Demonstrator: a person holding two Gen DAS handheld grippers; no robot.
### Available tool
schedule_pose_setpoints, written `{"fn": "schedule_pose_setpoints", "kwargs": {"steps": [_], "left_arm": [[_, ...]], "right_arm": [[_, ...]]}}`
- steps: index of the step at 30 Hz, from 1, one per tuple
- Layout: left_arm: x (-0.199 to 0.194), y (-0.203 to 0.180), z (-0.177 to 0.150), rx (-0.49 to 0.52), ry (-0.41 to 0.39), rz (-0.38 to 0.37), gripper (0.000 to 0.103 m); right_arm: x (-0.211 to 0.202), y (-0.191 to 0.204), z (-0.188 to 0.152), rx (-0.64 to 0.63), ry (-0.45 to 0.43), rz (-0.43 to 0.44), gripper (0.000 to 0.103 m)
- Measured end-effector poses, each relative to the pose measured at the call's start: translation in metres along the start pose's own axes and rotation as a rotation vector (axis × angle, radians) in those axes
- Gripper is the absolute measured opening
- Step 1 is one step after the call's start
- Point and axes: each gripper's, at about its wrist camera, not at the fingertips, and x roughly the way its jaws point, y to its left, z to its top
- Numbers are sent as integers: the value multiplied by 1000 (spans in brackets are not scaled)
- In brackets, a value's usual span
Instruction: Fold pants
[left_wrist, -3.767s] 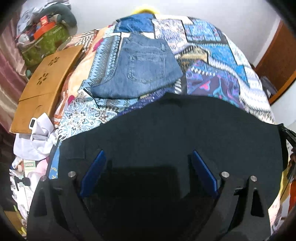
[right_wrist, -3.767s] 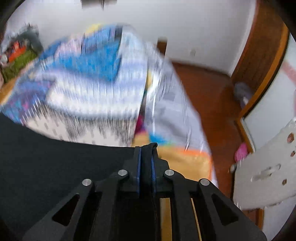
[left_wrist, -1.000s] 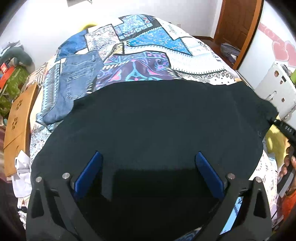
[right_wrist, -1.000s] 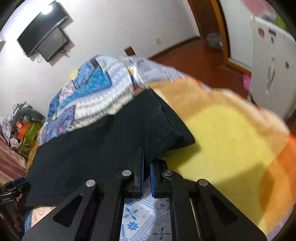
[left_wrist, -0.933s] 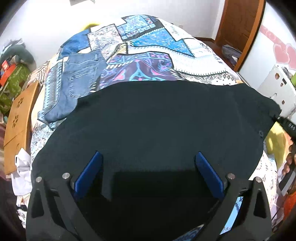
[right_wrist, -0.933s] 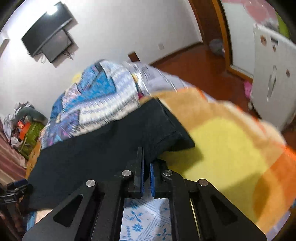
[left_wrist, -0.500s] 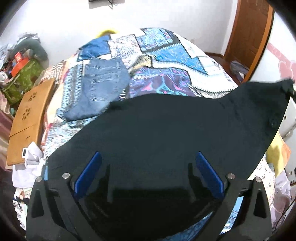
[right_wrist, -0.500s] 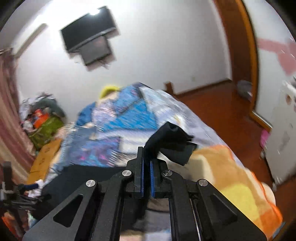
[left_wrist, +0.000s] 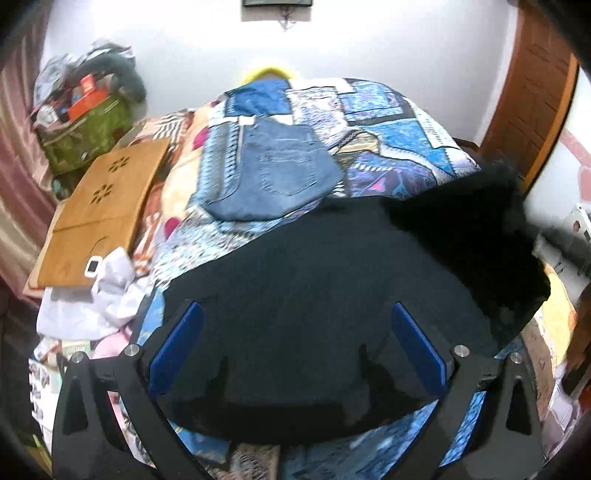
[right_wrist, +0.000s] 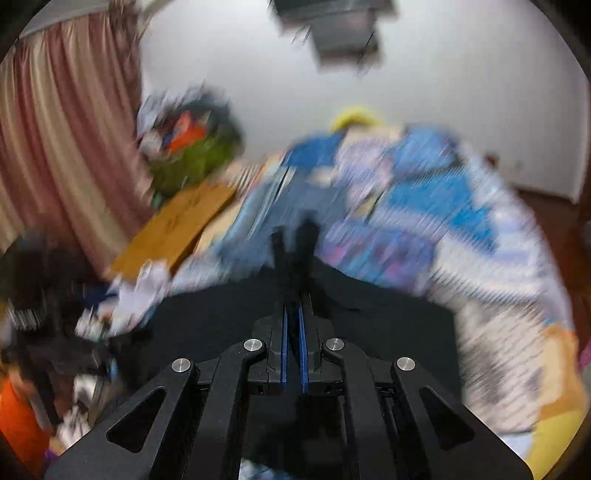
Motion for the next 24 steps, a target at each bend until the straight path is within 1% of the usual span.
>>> {"fn": "schedule_pose_setpoints", "kwargs": {"steps": [1, 3, 5, 7, 9, 11, 12, 15, 19, 20, 21, 24], "left_arm": [[0, 3, -2, -6, 2, 3, 103], [-1, 11, -6, -19, 11, 7, 103], [-1, 14, -8, -21, 16, 12, 103], [-1, 13, -9, -17, 17, 16, 103], [0, 9, -6, -14, 17, 14, 103], [-1, 3, -1, -6, 10, 6, 103], [-1, -3, 4, 3, 0, 3, 103], [-2, -22, 16, 47, -32, 13, 103], [2, -50, 36, 100, -45, -26, 103], [5, -58, 42, 112, -44, -41, 103], [8, -64, 48, 124, -42, -54, 103], [19, -84, 64, 161, -37, -74, 103]], "right_arm": [[15, 5, -13, -10, 57, 13, 4], [34, 9, -33, -32, 138, 21, 6], [42, 11, -45, -48, 175, 25, 10], [38, 11, -46, -75, 188, 24, 12], [33, 11, -41, -91, 234, 54, 18], [26, 11, -38, -106, 256, 71, 24], [20, 9, -36, -116, 249, 70, 28], [1, 5, -27, -126, 199, 56, 34], [-13, -17, -5, -88, 128, 19, 36], [-16, -23, 1, -83, 110, 1, 39], [-21, -28, 4, -80, 93, -22, 45], [-24, -49, 17, -62, 56, -81, 52]]}}
